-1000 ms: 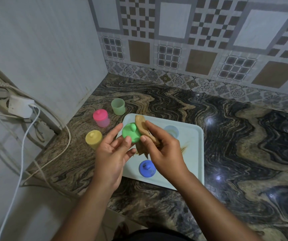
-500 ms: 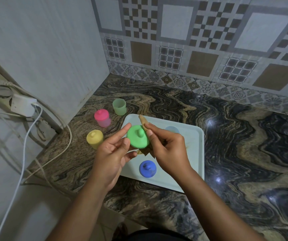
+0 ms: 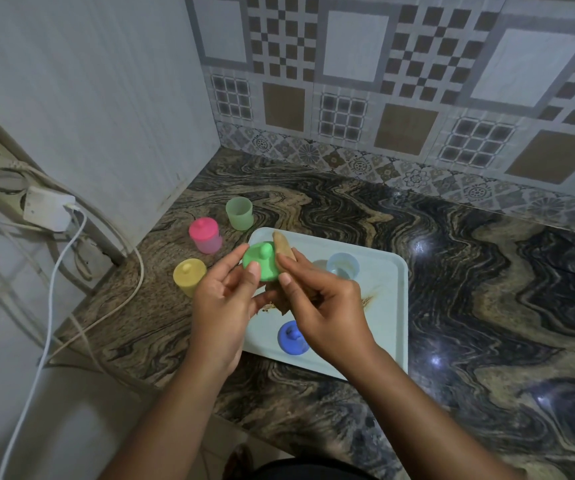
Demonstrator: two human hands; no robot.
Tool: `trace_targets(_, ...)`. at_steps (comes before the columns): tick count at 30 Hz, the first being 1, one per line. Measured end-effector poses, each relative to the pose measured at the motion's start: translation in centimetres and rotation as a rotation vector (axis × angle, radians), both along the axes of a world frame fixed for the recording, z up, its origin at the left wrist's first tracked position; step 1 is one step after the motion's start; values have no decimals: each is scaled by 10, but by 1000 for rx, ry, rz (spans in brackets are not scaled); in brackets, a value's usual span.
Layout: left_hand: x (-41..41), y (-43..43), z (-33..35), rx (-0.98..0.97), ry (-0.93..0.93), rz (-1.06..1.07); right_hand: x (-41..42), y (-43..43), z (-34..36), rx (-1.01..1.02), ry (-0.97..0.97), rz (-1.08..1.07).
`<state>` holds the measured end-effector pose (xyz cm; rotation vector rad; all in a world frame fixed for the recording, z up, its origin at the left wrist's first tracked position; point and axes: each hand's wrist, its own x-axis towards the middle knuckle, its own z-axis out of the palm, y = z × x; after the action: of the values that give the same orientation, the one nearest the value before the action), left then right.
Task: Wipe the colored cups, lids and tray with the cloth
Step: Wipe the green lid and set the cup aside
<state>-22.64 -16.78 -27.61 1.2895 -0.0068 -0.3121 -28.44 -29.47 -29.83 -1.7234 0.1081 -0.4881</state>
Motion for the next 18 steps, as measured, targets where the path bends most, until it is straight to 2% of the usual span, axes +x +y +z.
trace_targets(4,-1,1,-2,47,-31,-76,4,-1,2,-121,-49,-68)
trace_targets(8,0,7,-4,86,-21,-175,9,-11,9,-10,37,-84)
trace_targets(13,-2,0,-8,123,-21,-7,11,-7,8,112,144,-58)
trace_targets(18,-6,-6,-5,101,-64,13,13,-4,6,159,147,-55)
